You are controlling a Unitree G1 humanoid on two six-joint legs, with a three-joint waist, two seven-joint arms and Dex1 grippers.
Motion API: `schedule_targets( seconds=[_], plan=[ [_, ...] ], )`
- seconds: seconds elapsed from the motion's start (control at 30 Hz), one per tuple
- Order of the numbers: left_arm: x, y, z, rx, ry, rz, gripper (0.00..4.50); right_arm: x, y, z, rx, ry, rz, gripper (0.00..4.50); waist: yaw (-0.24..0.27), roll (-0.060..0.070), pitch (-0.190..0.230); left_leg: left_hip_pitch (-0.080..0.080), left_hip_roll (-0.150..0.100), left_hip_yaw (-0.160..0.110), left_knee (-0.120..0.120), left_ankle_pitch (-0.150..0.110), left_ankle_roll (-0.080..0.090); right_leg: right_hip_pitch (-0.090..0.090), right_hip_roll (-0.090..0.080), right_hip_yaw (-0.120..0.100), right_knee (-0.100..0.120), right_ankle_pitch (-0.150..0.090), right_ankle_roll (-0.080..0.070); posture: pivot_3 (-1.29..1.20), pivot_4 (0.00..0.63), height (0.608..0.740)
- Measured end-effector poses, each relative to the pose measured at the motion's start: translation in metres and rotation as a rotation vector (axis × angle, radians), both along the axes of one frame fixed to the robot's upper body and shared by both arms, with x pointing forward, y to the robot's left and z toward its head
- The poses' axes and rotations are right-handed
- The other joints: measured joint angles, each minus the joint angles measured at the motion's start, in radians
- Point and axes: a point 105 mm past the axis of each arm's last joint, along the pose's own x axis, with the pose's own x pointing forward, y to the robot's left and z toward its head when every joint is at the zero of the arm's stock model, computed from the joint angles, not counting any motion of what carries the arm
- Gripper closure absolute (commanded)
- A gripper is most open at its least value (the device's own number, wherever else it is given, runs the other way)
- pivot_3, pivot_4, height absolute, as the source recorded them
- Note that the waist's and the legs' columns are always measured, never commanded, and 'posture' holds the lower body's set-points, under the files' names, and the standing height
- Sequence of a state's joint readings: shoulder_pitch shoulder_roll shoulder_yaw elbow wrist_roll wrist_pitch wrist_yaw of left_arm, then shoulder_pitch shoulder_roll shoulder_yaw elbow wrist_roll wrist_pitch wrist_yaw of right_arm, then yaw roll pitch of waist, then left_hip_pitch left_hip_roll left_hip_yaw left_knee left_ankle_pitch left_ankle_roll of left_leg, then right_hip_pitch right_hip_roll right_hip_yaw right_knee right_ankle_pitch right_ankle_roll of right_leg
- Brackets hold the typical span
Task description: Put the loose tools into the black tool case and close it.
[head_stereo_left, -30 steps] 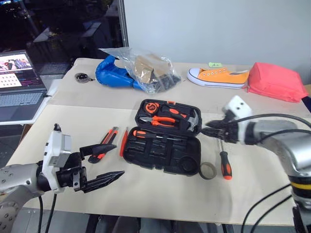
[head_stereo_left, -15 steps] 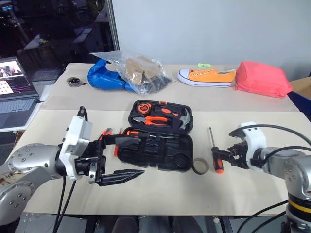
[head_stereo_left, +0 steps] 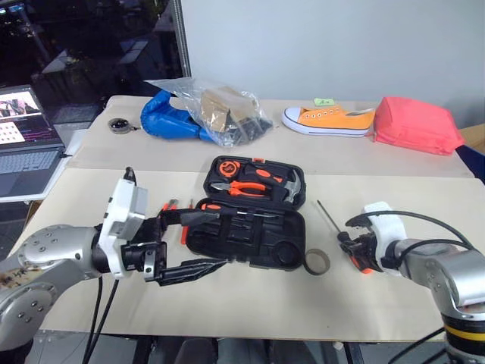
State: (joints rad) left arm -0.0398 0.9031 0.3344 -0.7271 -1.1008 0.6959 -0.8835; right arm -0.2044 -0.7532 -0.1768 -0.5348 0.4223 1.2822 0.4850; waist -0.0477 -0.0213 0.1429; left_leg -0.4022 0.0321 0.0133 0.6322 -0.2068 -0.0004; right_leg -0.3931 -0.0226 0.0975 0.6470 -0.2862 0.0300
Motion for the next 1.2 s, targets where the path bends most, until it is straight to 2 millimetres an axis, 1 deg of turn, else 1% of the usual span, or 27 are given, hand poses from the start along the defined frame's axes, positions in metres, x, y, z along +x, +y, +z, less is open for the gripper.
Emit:
schedule_targets(
  seconds=[0.03, 0.07, 0.1, 0.13, 0.2, 0.23, 0.27, 0.3, 0.33, 0.47, 0.57, 0.67, 0.73, 0.83, 1.0, 1.2],
  plan=[
    [0.001, 0.001, -0.001, -0.005, -0.004, 0.013, 0.27, 0.002, 0.005, 0.013, 0.007, -0.062, 0.061, 3.67, -0.002, 0.000, 0.000, 0.001, 0.000, 0.000, 0.000, 0.000, 0.000, 0.000, 0.000, 0.000, 0.000, 0.000, 0.000, 0.00, 0.150, 0.740],
    [0.002, 0.003, -0.002, -0.005, -0.014, 0.031, 0.27, 0.004, 0.010, 0.021, 0.021, -0.095, 0.103, 3.67, -0.005, 0.000, 0.000, 0.002, 0.001, 0.000, 0.000, 0.000, 0.000, 0.001, 0.001, 0.000, 0.000, 0.000, 0.000, 0.00, 0.150, 0.740],
    [0.004, 0.009, -0.005, -0.018, -0.030, 0.084, 0.27, 0.008, 0.027, 0.040, 0.061, -0.161, 0.205, 3.67, -0.014, 0.000, 0.000, 0.003, 0.002, 0.000, -0.001, 0.000, 0.000, 0.001, 0.002, 0.001, 0.000, 0.000, -0.001, 0.00, 0.150, 0.740],
    [0.005, 0.013, -0.007, -0.043, -0.040, 0.118, 0.27, 0.010, 0.040, 0.053, 0.076, -0.207, 0.283, 3.67, -0.019, 0.000, 0.000, 0.004, 0.002, -0.001, -0.001, 0.000, 0.000, 0.002, 0.002, 0.002, 0.001, 0.001, -0.001, 0.00, 0.150, 0.740],
    [0.001, 0.023, -0.014, -0.054, -0.031, 0.156, 0.27, 0.014, 0.073, 0.071, 0.069, -0.272, 0.473, 3.67, -0.025, -0.002, 0.002, 0.006, 0.005, -0.001, -0.002, 0.000, 0.000, 0.002, 0.004, 0.001, 0.000, 0.003, -0.005, 0.00, 0.150, 0.740],
    [-0.003, 0.029, -0.015, -0.061, -0.015, 0.167, 0.27, 0.019, 0.091, 0.074, 0.045, -0.287, 0.571, 3.67, -0.024, -0.003, 0.002, 0.006, 0.005, -0.001, -0.001, 0.000, 0.000, 0.003, 0.005, 0.000, 0.001, 0.002, -0.005, 0.00, 0.150, 0.740],
    [-0.005, 0.033, -0.015, -0.065, -0.007, 0.171, 0.27, 0.022, 0.099, 0.074, 0.034, -0.287, 0.610, 3.67, -0.024, -0.003, 0.002, 0.007, 0.006, 0.000, -0.001, 0.000, 0.000, 0.003, 0.005, 0.000, 0.001, 0.002, -0.006, 0.00, 0.150, 0.740],
    [-0.008, 0.037, -0.014, -0.070, -0.001, 0.180, 0.27, 0.026, 0.109, 0.070, 0.016, -0.274, 0.660, 3.67, -0.020, -0.003, 0.003, 0.007, 0.008, 0.000, -0.001, 0.000, 0.000, 0.003, 0.005, -0.001, 0.001, 0.002, -0.006, 0.00, 0.150, 0.740],
    [-0.010, 0.040, -0.014, -0.072, 0.004, 0.185, 0.27, 0.029, 0.115, 0.066, 0.002, -0.260, 0.690, 3.67, -0.018, -0.003, 0.003, 0.007, 0.009, 0.000, -0.001, 0.000, 0.000, 0.003, 0.005, -0.001, 0.001, 0.002, -0.006, 0.00, 0.150, 0.740],
    [-0.024, 0.059, -0.021, -0.062, 0.047, 0.248, 0.27, 0.045, 0.146, 0.037, -0.136, -0.180, 0.876, 3.67, -0.013, -0.003, 0.003, 0.004, 0.010, 0.003, -0.001, 0.000, 0.000, -0.001, 0.003, -0.001, 0.000, 0.006, -0.014, 0.00, 0.150, 0.740],
    [-0.029, 0.065, -0.024, -0.052, 0.055, 0.271, 0.27, 0.049, 0.154, 0.014, -0.231, -0.120, 0.959, 3.67, -0.004, -0.003, 0.003, 0.001, 0.008, 0.004, -0.003, 0.000, 0.000, -0.005, 0.000, -0.002, 0.001, 0.006, -0.013, 0.00, 0.150, 0.740],
    [-0.032, 0.067, -0.023, -0.049, 0.042, 0.284, 0.27, 0.051, 0.151, 0.004, -0.291, -0.068, 0.995, 3.67, 0.005, -0.003, 0.003, -0.004, 0.006, 0.001, -0.003, 0.000, 0.000, -0.011, -0.001, -0.002, 0.002, 0.006, -0.013, 0.00, 0.150, 0.740],
    [-0.035, 0.068, -0.024, -0.047, 0.045, 0.291, 0.27, 0.051, 0.151, 0.007, -0.312, -0.061, 1.014, 3.67, 0.004, -0.003, 0.003, -0.004, 0.006, 0.000, -0.004, 0.000, 0.000, -0.011, -0.002, -0.002, 0.002, 0.006, -0.013, 0.00, 0.150, 0.740],
    [-0.037, 0.069, -0.026, -0.052, 0.051, 0.297, 0.27, 0.049, 0.150, 0.005, -0.321, -0.036, 1.029, 3.67, 0.004, -0.003, 0.003, -0.003, 0.006, -0.001, -0.004, 0.000, 0.000, -0.010, -0.002, -0.003, 0.002, 0.007, -0.014, 0.00, 0.150, 0.740],
    [-0.038, 0.070, -0.027, -0.050, 0.054, 0.297, 0.27, 0.051, 0.154, -0.001, -0.304, 0.019, 0.979, 3.67, 0.000, -0.002, 0.003, -0.001, 0.006, -0.001, -0.004, 0.000, 0.000, -0.010, -0.001, -0.002, 0.004, 0.007, -0.015, 0.00, 0.150, 0.740],
    [-0.037, 0.068, -0.026, -0.043, 0.030, 0.286, 0.27, 0.050, 0.154, 0.000, -0.280, 0.069, 0.936, 3.68, 0.000, -0.002, 0.002, -0.001, 0.006, -0.001, -0.004, 0.000, 0.000, -0.010, 0.000, -0.002, 0.004, 0.007, -0.015, 0.00, 0.150, 0.740]
  ],
)
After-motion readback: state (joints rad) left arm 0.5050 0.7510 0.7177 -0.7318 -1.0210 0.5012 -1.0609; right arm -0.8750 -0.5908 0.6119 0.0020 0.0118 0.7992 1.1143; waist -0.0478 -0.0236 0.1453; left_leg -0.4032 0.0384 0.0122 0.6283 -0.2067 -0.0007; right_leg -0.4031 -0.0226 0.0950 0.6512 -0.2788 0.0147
